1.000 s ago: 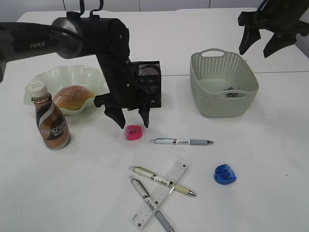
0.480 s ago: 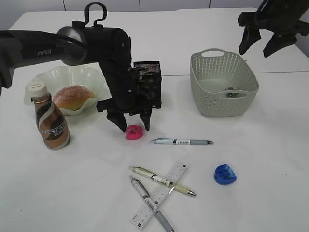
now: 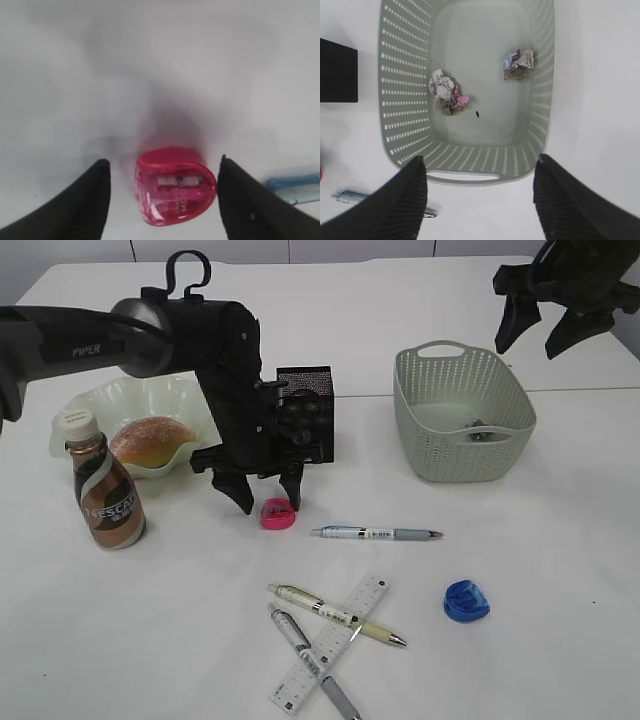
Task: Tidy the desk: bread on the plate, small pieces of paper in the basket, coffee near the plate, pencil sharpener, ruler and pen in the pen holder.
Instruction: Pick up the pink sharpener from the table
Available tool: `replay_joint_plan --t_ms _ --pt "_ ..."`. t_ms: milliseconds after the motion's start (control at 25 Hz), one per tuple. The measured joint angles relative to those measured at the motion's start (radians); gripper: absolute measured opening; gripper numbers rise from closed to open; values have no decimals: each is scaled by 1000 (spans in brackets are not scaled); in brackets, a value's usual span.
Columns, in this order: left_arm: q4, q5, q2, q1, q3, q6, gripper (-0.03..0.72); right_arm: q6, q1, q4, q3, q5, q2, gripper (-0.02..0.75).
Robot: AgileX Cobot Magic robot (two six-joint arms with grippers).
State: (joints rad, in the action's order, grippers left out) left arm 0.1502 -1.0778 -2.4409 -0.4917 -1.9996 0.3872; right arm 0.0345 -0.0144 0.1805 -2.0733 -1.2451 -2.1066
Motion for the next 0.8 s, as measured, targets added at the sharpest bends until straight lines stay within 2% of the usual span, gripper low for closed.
replay_joint_plan --t_ms 600,800 --pt "30 0 0 0 0 -2 473 3 0 0 0 0 0 489" --pt "32 0 0 0 0 -12 445 4 0 0 0 0 0 489"
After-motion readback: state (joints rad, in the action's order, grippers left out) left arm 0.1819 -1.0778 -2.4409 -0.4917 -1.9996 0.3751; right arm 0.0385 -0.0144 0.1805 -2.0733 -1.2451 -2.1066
